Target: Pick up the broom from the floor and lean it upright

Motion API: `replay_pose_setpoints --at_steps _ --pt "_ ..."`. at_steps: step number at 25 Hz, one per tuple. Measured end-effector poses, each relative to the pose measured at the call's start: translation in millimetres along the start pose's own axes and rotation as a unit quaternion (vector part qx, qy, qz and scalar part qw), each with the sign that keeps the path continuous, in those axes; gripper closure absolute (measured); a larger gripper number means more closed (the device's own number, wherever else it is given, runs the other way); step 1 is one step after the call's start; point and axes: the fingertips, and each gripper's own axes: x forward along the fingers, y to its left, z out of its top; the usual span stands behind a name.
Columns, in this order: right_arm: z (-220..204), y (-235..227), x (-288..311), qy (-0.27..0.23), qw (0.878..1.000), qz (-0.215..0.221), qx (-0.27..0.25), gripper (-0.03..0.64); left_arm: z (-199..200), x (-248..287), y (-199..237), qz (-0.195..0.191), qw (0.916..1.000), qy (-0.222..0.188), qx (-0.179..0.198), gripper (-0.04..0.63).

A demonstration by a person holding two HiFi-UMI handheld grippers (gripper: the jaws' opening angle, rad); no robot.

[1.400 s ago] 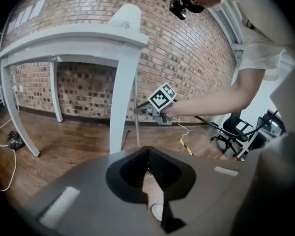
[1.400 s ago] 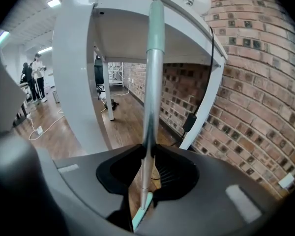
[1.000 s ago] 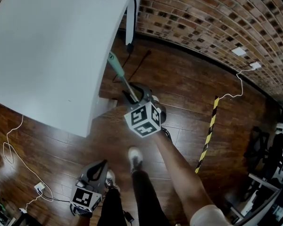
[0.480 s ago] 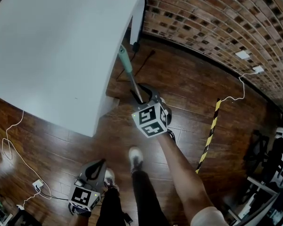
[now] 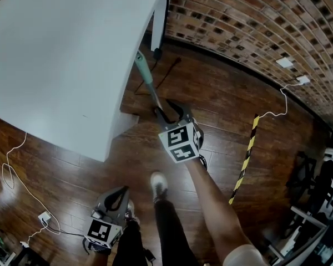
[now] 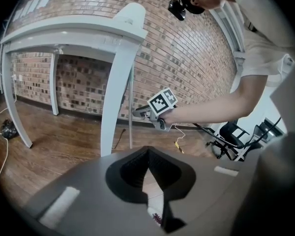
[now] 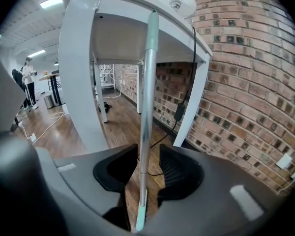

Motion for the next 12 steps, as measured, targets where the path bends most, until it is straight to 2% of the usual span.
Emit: replay_pose_setpoints --at_steps 6,12 --pt "-20.3 0.0 -22.2 0.019 0.999 -0.013 0.022 0.524 6.1 0.8 8.5 0.014 0.9999 0.003 0.005 0.595" --pt "-30.2 -9.8 -73.0 0.017 0.997 -0.046 0.065 0.597 37.7 -12.7 17.2 0.022 0.999 -0.034 0.02 0.595"
